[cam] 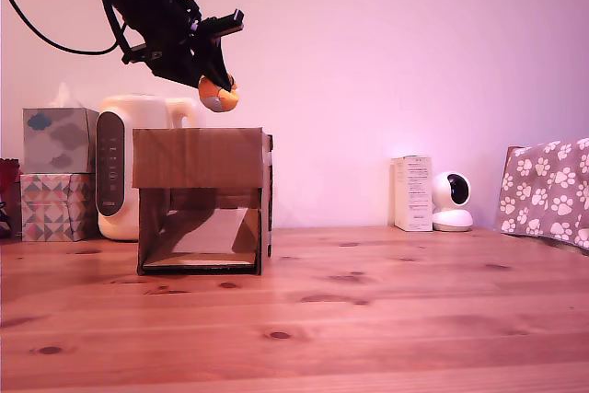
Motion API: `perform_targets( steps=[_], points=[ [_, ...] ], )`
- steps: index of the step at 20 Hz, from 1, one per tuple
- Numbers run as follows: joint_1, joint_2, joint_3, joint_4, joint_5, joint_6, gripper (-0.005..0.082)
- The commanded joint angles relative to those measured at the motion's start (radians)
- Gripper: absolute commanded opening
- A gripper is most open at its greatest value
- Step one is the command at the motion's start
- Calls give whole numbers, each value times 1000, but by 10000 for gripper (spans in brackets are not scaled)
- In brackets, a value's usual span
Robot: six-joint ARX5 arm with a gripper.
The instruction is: Drop the footbag into the cardboard dice tower
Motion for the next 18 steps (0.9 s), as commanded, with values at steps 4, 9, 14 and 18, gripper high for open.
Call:
perform_targets(
  steps=[4,9,14,18],
  points=[
    [8,0,13,-53,-5,53,692],
    [7,-56,13,-176,10,53,351],
    [8,-79,-13,-210,80,59,-17],
    [8,-199,-197,-52,86,58,-19]
  ],
)
